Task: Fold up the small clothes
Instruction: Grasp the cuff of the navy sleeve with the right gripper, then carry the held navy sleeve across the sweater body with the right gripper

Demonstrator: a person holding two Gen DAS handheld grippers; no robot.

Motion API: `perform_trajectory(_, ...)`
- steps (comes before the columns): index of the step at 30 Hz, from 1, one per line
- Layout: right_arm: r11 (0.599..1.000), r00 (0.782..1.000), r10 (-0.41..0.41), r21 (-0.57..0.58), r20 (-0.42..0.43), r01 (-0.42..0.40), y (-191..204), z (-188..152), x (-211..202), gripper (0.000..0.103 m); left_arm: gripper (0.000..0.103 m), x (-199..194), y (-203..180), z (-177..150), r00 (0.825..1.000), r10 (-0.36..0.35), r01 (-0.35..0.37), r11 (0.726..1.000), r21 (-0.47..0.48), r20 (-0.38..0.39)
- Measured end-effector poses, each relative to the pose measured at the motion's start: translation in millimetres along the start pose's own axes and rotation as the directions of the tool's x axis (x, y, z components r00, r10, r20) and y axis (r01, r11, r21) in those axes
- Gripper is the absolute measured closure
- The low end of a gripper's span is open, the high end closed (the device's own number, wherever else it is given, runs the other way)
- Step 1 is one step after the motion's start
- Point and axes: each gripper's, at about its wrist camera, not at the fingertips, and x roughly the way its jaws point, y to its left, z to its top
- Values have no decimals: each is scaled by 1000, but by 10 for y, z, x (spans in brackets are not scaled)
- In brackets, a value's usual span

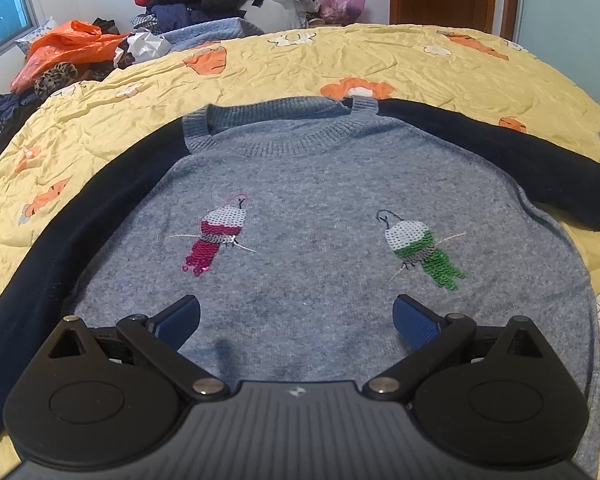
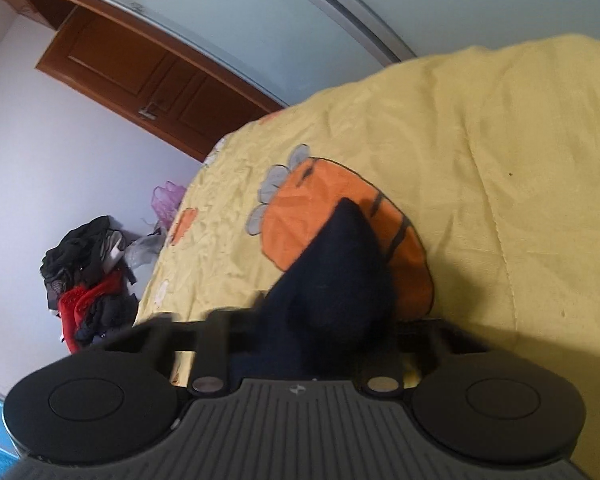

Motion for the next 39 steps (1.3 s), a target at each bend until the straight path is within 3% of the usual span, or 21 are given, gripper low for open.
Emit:
perform_trajectory(6, 995, 999, -22, -97, 46, 26, 195, 14, -164, 86, 0, 22, 165, 64, 999, 28, -28, 999, -18, 23)
perform_trajectory(10, 968, 995, -46, -243, 87, 66, 565, -59, -219, 86, 0, 23, 304, 111, 995, 76, -75, 997, -24, 57)
perform_trajectory(12, 938, 998, -33, -342, 57, 50, 822, -193, -194, 86, 0, 39, 382, 120, 996, 75, -74, 997, -33, 55)
perform_trajectory(16, 831, 1000, 24, -556, -14, -28, 1382, -654, -162, 86, 0, 94, 515, 117, 996, 75, -72, 996, -52, 39)
perform_trajectory(23, 675, 993, 88, -729, -80, -118, 2065, -1299, -116, 86, 0, 107, 671, 89, 998, 54, -51, 996, -69, 34)
perform_trajectory(31, 626, 979, 47, -758, -200, -185, 2422, -1847, -38, 86, 0, 156, 751, 57, 998, 67, -65, 994, -89, 13)
perform_trajectory(39, 512, 961, 16, -823, -276, -245, 2565, -2359, -42, 86, 0, 151, 767, 54, 996, 85, -83, 993, -81, 23)
